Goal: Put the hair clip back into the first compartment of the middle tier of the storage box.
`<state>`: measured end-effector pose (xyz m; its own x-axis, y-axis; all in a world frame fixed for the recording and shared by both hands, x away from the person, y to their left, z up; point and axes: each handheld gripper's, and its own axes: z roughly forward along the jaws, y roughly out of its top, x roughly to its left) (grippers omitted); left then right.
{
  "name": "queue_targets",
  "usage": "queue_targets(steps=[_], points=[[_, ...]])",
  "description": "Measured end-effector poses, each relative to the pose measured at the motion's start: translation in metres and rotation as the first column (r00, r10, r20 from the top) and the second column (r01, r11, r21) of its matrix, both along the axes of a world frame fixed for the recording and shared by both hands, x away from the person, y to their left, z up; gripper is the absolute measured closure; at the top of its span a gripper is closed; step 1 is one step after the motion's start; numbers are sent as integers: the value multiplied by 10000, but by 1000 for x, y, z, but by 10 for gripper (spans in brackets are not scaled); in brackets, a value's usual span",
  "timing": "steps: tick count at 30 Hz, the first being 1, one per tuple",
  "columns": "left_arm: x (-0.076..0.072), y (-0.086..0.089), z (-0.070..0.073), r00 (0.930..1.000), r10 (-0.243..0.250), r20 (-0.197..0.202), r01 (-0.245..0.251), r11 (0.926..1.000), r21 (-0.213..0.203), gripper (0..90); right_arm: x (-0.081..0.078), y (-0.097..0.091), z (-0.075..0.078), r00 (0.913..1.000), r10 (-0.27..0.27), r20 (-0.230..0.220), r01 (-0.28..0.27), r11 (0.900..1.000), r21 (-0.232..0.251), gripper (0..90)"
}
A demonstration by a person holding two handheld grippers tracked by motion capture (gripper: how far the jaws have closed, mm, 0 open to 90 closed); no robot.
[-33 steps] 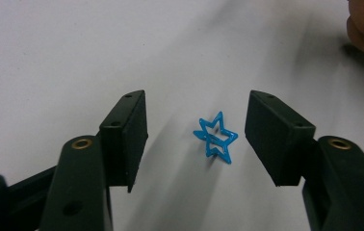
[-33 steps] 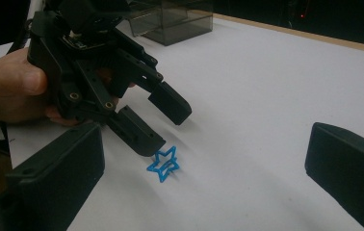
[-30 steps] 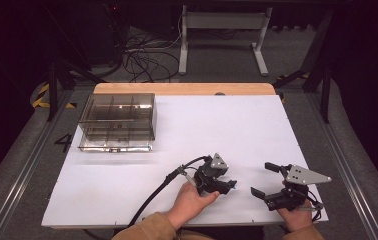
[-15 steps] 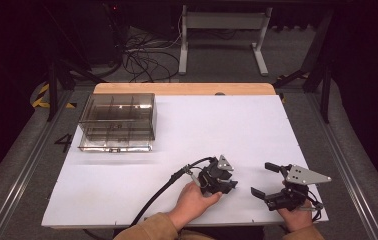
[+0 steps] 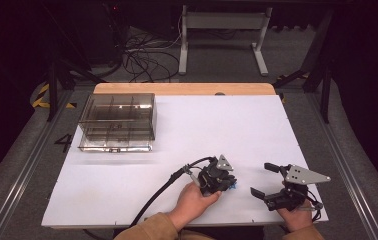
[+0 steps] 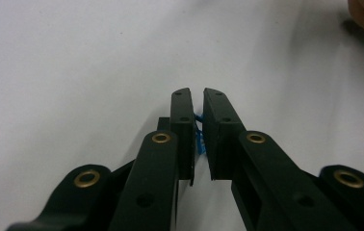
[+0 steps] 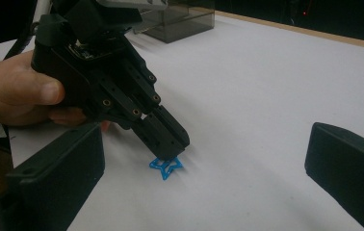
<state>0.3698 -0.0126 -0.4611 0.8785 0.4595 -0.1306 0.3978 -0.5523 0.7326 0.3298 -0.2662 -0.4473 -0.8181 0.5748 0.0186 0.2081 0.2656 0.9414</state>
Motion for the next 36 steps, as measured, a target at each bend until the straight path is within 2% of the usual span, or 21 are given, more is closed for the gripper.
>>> queue_targets(steps=[4,7,18,25,36], points=[[-2,1,3,9999,-122,9,122,9998,-176,876,0,0,0,10000,10,-3,-10,10000,7,9],[-5,2,7,9995,-232,230,238,9993,-293,884,0,0,0,10000,11,-10,-11,10000,16,9],[-11,9,17,9974,-378,610,402,9985,-383,885,-1,0,0,10000,28,8,-28,10000,25,9],[-13,11,20,9971,-365,669,386,9988,-305,886,-1,0,0,10000,17,30,-17,10000,52,9],[-16,21,30,9964,-396,746,437,9976,-537,886,0,0,0,10000,35,26,-35,10000,32,9]])
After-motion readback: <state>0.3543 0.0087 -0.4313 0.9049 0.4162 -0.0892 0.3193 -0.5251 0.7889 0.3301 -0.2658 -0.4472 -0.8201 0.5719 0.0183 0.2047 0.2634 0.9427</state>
